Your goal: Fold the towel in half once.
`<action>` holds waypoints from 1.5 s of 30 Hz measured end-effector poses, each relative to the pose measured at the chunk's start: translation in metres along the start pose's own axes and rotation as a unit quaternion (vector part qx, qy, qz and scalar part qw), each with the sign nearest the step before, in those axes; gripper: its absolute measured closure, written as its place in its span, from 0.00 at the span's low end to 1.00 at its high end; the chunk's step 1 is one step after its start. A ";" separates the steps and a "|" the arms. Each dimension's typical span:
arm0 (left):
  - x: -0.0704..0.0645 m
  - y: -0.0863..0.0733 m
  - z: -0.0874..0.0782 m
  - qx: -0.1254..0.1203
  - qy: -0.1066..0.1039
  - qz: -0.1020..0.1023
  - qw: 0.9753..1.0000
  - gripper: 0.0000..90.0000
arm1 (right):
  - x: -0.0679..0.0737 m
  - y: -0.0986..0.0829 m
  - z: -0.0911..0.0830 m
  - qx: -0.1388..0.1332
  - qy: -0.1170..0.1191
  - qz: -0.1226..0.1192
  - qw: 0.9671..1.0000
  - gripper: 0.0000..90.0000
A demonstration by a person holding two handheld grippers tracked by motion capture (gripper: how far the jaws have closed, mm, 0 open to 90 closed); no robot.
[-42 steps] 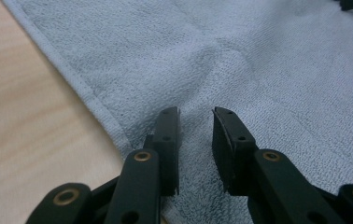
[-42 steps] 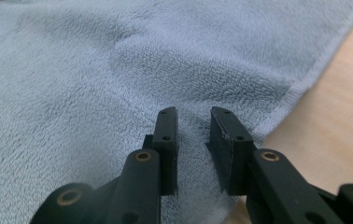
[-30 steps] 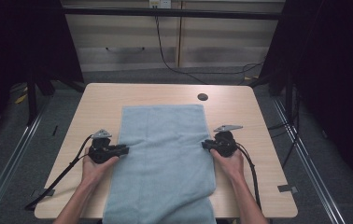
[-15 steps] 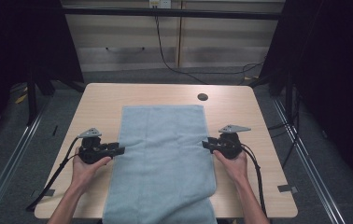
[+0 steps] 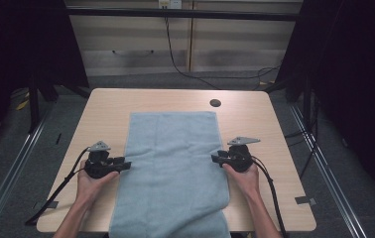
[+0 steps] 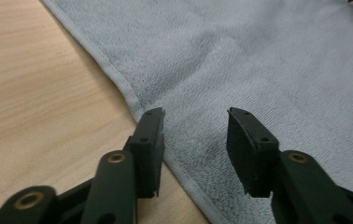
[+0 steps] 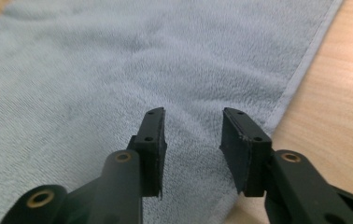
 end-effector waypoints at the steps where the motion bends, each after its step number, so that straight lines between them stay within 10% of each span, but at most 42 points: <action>1: -0.001 0.000 0.001 0.000 0.006 0.009 1.000 0.61 | -0.001 -0.004 0.003 0.014 -0.015 -0.011 1.000 0.63; 6: -0.004 0.000 0.004 -0.003 0.032 0.046 0.998 0.67 | 0.002 -0.008 0.008 0.026 -0.038 -0.039 0.998 0.63; 12: -0.009 -0.007 -0.004 0.018 0.051 0.100 0.994 0.94 | 0.010 -0.009 0.011 0.029 -0.021 -0.054 0.998 0.95; 18: -0.016 -0.021 -0.019 0.028 0.008 0.038 0.999 0.96 | 0.016 -0.011 0.010 0.031 0.003 -0.037 0.999 0.97; 35: -0.074 -0.064 -0.056 0.043 -0.051 0.028 0.997 0.96 | 0.055 -0.061 -0.041 0.052 0.059 -0.046 0.996 0.97; 45: -0.048 -0.016 -0.039 -0.011 -0.039 0.011 0.999 0.71 | 0.089 -0.084 -0.060 0.072 0.088 -0.059 0.992 0.96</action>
Point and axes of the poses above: each handheld gripper's, and its own axes: z roughly forward along the jaws, y roughly out of its top, x roughly to its left, the point moved 8 cm from there along z, roughly forward along the jaws, and after that the axes turned 8 degrees about y, right-handed, at the moved point
